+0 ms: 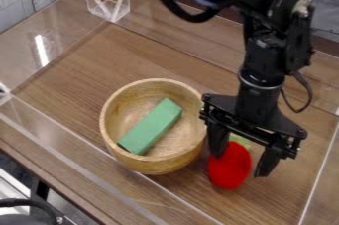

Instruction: Move the red fruit to the left side of the table

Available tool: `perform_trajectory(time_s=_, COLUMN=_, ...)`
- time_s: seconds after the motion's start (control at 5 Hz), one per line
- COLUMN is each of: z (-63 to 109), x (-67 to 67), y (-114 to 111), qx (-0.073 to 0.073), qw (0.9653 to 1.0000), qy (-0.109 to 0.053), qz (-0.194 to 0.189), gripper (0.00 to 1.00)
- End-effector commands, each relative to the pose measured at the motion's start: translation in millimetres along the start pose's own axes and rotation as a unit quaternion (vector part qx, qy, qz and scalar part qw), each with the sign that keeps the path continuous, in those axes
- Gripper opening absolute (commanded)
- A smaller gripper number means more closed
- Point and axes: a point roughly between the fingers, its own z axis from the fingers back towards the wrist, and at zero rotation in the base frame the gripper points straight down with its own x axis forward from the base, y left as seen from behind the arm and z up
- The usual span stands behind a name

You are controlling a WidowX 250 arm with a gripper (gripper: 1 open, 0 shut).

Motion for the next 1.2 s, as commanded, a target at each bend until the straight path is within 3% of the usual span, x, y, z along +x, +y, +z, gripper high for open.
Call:
perform_trajectory(time_s=0.0, z=7.3, x=1.9, y=-3.2, qx=-0.003, qw=0.9998, qy=-0.019, qz=-0.005, gripper=1.00)
perform_trajectory(time_s=1.0, z=12.2, x=1.7, y=-6.0, qx=0.004, qw=0.9992, qy=-0.039, qz=-0.009, gripper=1.00)
